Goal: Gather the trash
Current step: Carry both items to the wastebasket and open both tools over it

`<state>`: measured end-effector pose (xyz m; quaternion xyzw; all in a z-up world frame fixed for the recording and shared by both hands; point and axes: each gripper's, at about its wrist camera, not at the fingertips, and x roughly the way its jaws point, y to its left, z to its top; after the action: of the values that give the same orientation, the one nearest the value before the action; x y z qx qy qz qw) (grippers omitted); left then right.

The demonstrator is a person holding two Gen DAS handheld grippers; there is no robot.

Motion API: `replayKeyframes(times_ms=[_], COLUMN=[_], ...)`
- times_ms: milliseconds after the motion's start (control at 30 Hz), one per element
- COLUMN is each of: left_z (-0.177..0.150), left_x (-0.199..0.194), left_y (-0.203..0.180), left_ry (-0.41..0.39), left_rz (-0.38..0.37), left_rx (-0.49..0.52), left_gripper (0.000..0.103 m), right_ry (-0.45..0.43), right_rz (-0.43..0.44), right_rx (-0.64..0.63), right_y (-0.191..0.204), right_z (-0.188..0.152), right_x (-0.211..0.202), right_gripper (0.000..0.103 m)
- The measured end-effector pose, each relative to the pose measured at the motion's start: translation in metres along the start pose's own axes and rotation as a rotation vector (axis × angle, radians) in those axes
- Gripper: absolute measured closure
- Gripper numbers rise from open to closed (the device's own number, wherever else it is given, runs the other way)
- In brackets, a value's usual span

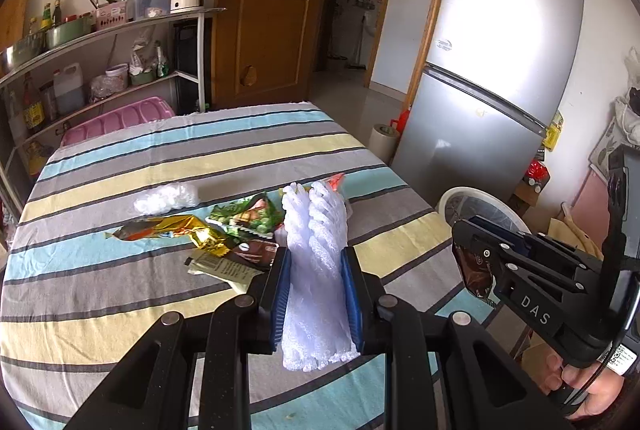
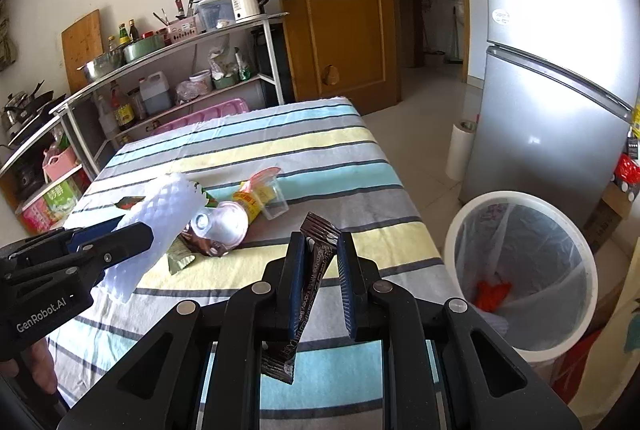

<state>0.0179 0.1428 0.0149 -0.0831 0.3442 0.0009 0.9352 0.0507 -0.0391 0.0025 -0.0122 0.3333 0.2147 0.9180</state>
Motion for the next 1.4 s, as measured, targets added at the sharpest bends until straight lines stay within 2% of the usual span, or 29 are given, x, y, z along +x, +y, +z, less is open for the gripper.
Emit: replayKeyframes(times_ms=[500,867,1100,1400], left_z=[0.021,0.033,0.035,0.029], left_x=[0.03,0.071,0.103,0.144], left_y=[-0.077,-0.139,-0.175,-0.212], left_ry=[0.007,0.037,0.085,0.168], left_rz=[-0.128,-0.224,-0.255,-0.272], left_rx=[0.114,0.186,0.228,0.272], left_gripper=[0.077,0.077,0.077,0.077], right_ry=[-0.038,-0.036,-0.018,0.061], right_rz=[-0.132,-0.237,-0.275,-0.296], right_rx=[0.085,0.151,0.184,0.219], right_y=[-0.07,-0.132,-0.166,-0.205], right_z=[0.002,-0.003,-0.004,-0.017], right_x=[-0.036,-0.052,-0.047,-0.02], right_gripper=[0.086,0.086,0.086,0.086])
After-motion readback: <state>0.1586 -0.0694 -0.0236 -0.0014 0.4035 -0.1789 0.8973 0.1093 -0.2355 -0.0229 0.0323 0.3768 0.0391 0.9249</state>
